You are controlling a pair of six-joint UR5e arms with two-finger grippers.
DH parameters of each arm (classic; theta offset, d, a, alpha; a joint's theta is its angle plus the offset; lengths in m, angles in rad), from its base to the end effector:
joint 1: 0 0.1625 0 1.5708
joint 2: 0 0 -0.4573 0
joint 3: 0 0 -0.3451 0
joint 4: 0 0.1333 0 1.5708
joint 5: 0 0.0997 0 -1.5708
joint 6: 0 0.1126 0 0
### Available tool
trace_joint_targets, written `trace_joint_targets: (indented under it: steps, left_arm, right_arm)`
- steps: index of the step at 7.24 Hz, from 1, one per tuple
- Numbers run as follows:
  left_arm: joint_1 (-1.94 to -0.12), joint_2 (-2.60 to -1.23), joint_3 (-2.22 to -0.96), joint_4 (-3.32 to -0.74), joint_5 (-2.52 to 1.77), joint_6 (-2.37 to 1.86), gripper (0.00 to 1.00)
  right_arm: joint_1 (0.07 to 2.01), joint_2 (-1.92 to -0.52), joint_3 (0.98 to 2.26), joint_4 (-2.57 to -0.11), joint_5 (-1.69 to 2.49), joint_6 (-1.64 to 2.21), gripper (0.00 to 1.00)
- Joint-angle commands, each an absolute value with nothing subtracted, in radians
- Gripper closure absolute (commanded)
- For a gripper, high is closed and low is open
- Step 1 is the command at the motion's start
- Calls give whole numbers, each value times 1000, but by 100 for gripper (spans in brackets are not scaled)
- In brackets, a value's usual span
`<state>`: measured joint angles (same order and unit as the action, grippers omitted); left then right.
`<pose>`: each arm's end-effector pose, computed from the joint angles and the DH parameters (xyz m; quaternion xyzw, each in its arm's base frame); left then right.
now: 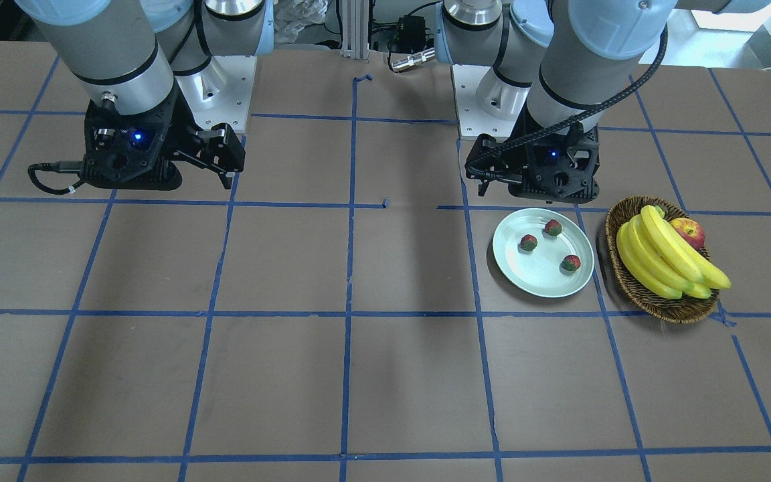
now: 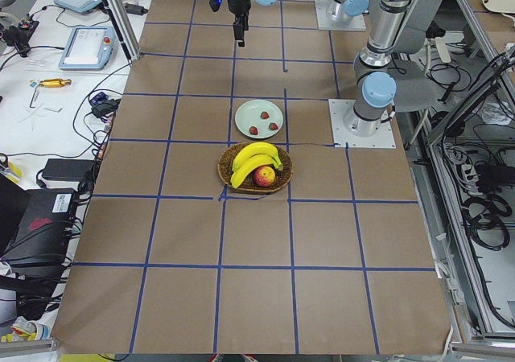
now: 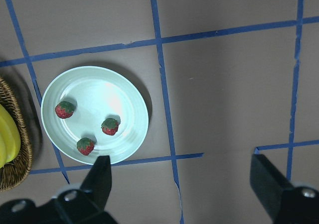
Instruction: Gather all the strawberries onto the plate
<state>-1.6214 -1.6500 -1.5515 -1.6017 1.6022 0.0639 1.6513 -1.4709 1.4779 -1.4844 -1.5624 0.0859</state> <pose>-0.1534 -0.4626 0.4766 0.0579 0.9972 0.0455 0.0154 0.1724 -0.4671 0.4937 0.0029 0.9989 0.0469 0.0003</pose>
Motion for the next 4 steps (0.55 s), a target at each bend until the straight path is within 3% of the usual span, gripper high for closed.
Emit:
trace_joint_targets:
  steps: [1,4]
  left_arm:
    - [-1623,-1641,-1554,-1601,1608,64,0]
    - [-1623,-1631,-1562,-1603,1611,67,0]
  right_arm:
    - [1652,-1470,1480,-1486,-1563,86,0]
    - [1652,-1468,1479,-1485,-1563,86,0]
